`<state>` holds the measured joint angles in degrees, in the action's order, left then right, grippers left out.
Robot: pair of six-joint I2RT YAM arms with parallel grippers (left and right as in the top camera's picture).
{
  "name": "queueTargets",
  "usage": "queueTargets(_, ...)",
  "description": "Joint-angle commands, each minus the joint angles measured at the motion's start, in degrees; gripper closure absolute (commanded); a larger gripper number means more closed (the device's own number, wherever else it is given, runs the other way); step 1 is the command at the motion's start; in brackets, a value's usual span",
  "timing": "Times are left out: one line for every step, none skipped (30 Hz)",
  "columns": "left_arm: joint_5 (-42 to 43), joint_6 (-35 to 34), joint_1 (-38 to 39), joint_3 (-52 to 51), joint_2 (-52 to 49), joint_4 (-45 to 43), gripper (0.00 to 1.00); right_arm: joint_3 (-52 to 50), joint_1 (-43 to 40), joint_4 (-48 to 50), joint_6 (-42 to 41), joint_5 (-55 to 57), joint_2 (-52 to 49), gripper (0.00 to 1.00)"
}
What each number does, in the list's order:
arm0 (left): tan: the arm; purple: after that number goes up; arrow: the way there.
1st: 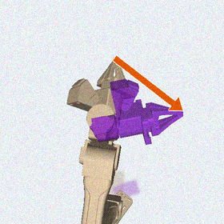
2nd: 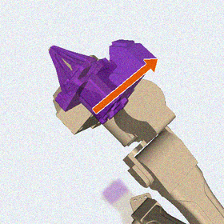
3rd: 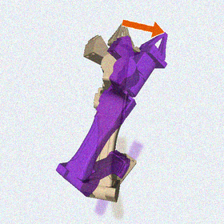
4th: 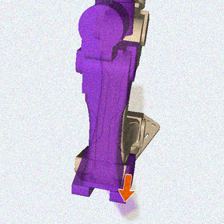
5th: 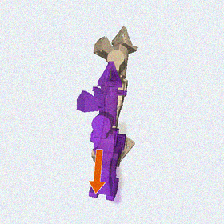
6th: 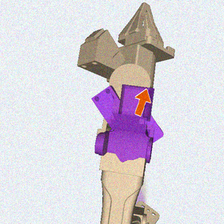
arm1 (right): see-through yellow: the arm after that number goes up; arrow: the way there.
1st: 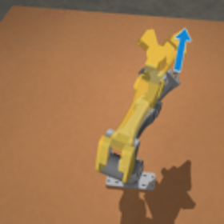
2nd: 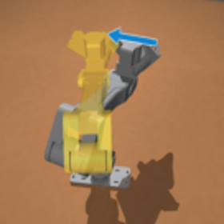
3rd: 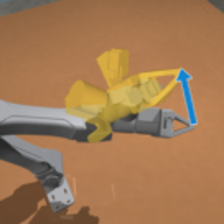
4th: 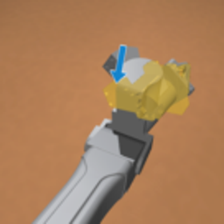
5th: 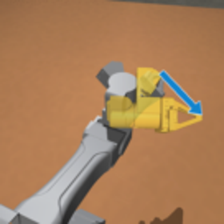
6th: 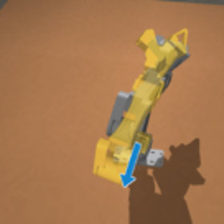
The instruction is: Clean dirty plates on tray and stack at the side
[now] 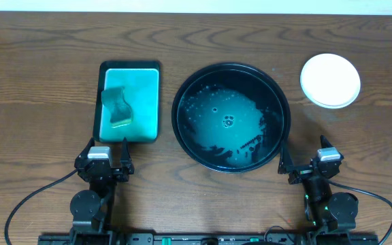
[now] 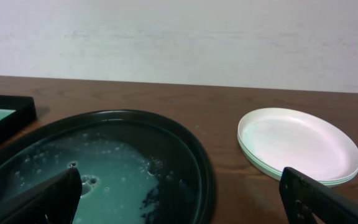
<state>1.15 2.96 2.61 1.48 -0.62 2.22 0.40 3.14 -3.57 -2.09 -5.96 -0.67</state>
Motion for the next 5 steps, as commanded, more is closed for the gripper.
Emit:
queueTargets(-0.7,-0.3,-0.3,-1.2,0.3,1.9,0.21,-0.1,0.3,-0.2,0.9,-0.1,0.3,0.01)
queueTargets(-0.7,-0.3,-0.3,-1.2,0.3,1.9,0.21,-0.1,0.3,-0.2,0.9,-0.1,0.3,0.01)
queueTargets(-0.7,-0.3,-0.3,-1.2,0.3,1.9,0.21,-0.1,0.3,-0.2,0.9,-0.1,0.3,0.01)
queueTargets(-0.7,-0.3,-0.3,-1.2,0.3,1.9,0.21,-0.1,0.3,-0.2,0.9,-0.1,0.3,0.01)
queueTargets(-0.7,-0.3,-0.3,-1.2,0.3,1.9,0.21,-0.1,0.3,-0.2,0.9,-0.1,0.3,0.01)
